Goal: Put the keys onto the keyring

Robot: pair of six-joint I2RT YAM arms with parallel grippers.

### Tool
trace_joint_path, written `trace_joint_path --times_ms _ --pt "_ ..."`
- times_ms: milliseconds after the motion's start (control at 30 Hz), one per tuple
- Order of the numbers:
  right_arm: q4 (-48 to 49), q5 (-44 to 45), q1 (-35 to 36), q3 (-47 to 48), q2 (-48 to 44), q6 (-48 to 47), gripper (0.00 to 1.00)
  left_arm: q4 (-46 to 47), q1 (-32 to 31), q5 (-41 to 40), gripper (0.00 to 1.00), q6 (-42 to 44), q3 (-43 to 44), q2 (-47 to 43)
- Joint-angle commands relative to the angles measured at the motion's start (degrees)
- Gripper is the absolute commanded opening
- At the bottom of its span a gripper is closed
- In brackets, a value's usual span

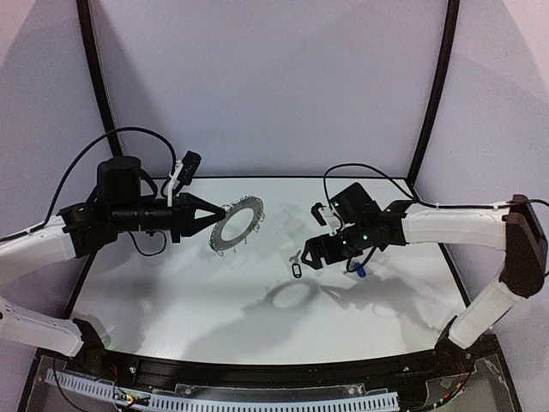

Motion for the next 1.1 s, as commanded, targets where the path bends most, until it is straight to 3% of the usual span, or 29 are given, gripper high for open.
trace_joint_path --times_ms 0,133,200,300,600,1067 --pt "-5.6 1.2 -0.5 5.6 5.4 1.3 0.9 -0.5 0.1 -8.8 0.01 -3.7 -3.0 -3.0" --pt "-7.6 -0.8 -0.4 10.5 11.1 1.9 0.75 -1.3 0.1 -11.7 0.01 -4.7 -4.9 -4.6" --pt "-5.2 -2.1 -0.4 11.3 13.4 4.4 0.61 -1.5 0.1 -13.2 0.01 -5.1 -6.2 -5.8" --pt "-2.8 -0.4 -0.4 11.0 14.8 7.5 0.54 -1.6 0.1 -14.4 0.01 -5.4 -6.9 -6.7" --pt "0.1 1.1 -0.5 13.9 21.2 16.7 0.42 -1.9 0.1 -15.3 0.01 -4.9 -7.1 -7.0" --pt "3.3 2.2 -0.6 14.6 24.1 19.4 0.3 -3.2 0.1 -14.4 0.01 -5.5 -7.2 -7.4"
